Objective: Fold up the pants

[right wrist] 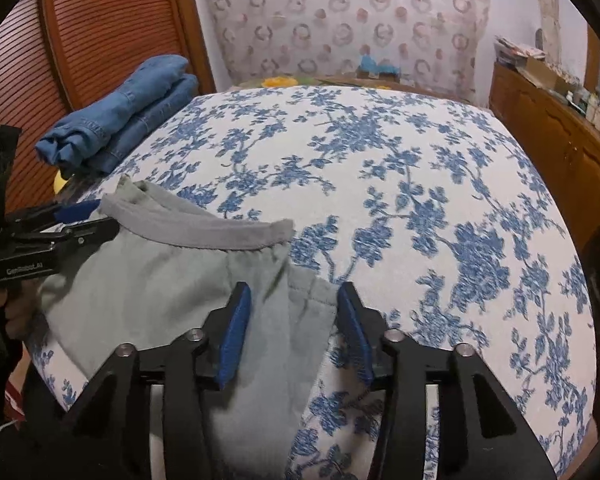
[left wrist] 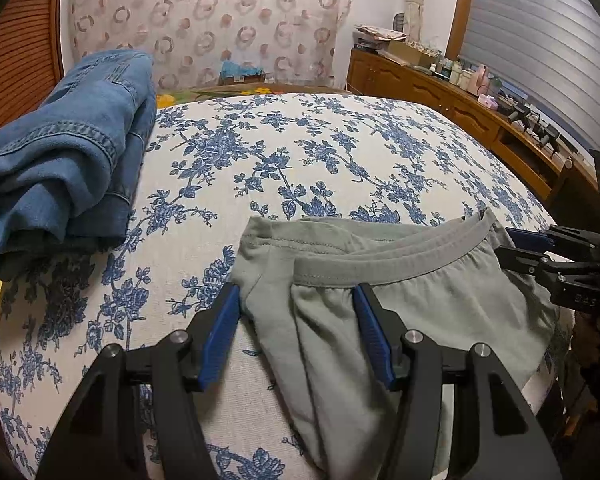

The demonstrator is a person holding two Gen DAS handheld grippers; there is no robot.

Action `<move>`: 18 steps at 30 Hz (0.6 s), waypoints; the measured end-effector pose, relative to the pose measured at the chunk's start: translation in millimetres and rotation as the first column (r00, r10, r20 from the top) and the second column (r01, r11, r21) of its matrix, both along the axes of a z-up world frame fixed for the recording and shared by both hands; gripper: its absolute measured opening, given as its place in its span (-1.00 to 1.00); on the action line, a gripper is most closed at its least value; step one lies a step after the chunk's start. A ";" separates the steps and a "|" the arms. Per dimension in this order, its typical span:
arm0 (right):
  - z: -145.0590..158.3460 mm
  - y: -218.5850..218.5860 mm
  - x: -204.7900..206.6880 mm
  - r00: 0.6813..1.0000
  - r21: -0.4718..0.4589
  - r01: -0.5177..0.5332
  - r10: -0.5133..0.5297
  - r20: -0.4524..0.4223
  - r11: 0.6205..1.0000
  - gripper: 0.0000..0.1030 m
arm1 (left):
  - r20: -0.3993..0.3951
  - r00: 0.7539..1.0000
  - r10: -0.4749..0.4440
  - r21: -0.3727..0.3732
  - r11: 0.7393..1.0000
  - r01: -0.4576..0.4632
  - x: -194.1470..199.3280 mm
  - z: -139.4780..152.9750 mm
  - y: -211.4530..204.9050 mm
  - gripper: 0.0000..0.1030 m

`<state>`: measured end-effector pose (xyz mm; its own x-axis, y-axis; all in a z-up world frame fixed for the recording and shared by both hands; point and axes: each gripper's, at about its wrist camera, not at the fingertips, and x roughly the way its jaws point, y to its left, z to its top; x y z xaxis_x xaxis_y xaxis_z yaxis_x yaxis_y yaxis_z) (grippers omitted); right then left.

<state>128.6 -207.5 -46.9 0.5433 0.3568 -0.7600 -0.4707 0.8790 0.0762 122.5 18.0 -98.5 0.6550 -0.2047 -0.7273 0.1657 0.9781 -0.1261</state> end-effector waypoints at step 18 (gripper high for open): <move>-4.7 3.5 -5.1 0.998 0.003 -0.016 0.016 0.053 1.000 -0.31 | -0.074 0.997 -0.036 -0.118 0.993 0.027 13.7 5.8 15.2 0.12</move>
<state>123.6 -204.0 -51.6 0.5767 0.3688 -0.7290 -0.4884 0.8709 0.0542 136.2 33.2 -92.7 0.5910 -0.3110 -0.7443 0.1817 0.9503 -0.2528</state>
